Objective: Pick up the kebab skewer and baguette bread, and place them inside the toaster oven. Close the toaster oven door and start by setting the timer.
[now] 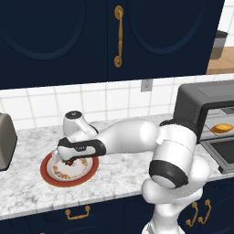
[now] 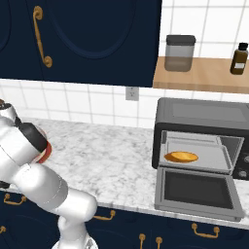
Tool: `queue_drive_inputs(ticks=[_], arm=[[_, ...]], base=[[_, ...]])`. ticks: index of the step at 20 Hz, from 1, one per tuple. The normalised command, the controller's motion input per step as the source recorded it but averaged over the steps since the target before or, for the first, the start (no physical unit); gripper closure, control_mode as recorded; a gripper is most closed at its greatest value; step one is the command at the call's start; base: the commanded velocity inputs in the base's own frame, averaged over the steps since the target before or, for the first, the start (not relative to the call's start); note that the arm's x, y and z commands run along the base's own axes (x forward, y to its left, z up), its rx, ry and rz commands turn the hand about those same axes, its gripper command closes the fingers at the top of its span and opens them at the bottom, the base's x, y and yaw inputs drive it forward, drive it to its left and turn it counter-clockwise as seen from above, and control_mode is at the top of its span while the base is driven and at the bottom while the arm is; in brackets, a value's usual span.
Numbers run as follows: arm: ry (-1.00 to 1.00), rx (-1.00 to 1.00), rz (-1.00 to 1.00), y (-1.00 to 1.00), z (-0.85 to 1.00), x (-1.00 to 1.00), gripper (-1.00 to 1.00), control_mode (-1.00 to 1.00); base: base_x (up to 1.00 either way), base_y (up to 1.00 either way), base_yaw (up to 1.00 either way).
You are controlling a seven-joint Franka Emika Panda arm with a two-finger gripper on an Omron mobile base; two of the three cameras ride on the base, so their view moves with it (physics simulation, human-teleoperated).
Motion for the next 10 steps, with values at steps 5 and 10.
queue_drive_inputs(ticks=[5,10], arm=[[0.00,0.00,0.04,0.14,-0.40,0.21,-1.00,-1.00],[-0.01,0.00,0.01,0.02,-0.01,0.29,-1.00,-1.00]], base=[[0.00,0.00,0.00],[0.00,0.00,0.00]])
